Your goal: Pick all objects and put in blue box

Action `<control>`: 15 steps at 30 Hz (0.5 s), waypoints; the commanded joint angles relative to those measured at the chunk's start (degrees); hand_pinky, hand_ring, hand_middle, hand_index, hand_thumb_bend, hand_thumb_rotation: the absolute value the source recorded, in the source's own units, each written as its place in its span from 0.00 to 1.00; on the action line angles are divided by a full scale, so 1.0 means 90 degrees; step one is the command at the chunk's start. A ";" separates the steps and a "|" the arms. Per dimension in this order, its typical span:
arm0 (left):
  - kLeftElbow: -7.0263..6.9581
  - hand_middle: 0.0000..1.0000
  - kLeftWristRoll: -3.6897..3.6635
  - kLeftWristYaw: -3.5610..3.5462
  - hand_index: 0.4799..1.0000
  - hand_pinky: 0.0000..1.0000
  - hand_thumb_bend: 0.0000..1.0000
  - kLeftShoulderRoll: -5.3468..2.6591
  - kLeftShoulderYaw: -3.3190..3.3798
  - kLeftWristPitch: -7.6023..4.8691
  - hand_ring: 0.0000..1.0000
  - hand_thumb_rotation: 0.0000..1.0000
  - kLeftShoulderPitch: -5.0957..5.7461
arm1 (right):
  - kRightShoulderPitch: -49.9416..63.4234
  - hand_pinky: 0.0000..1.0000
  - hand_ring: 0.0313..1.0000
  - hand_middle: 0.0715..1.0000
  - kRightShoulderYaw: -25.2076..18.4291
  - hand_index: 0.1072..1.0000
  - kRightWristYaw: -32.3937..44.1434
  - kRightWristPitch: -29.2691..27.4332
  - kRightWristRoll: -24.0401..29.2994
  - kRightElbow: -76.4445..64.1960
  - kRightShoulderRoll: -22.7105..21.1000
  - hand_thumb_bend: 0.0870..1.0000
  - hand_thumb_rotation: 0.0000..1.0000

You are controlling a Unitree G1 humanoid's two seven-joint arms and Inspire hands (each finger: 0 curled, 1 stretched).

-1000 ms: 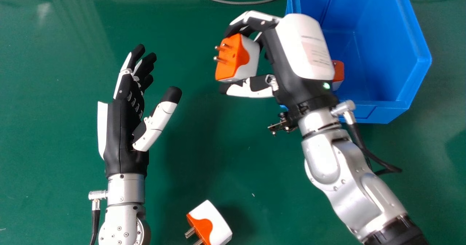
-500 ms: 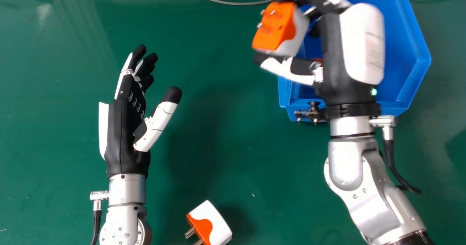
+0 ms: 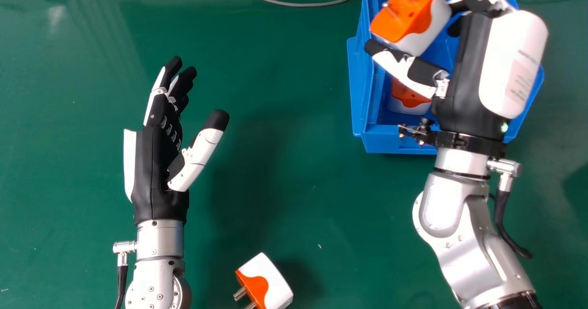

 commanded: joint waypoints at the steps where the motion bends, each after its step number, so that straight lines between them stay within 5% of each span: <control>1: -0.0125 0.88 0.0036 -0.0006 0.80 0.95 0.87 -0.0036 -0.0024 -0.0101 0.91 0.55 0.0064 | 0.0016 0.31 0.37 0.46 -0.0165 0.46 -0.0193 0.0039 0.0013 -0.0060 -0.0058 0.44 0.00; 15: -0.0107 0.88 0.0094 0.0091 0.80 0.94 0.86 -0.0076 -0.0033 -0.0132 0.91 0.55 0.0086 | -0.0335 0.30 0.36 0.45 -0.0745 0.47 -0.0137 0.0468 -0.0007 0.0060 -0.0539 0.44 0.00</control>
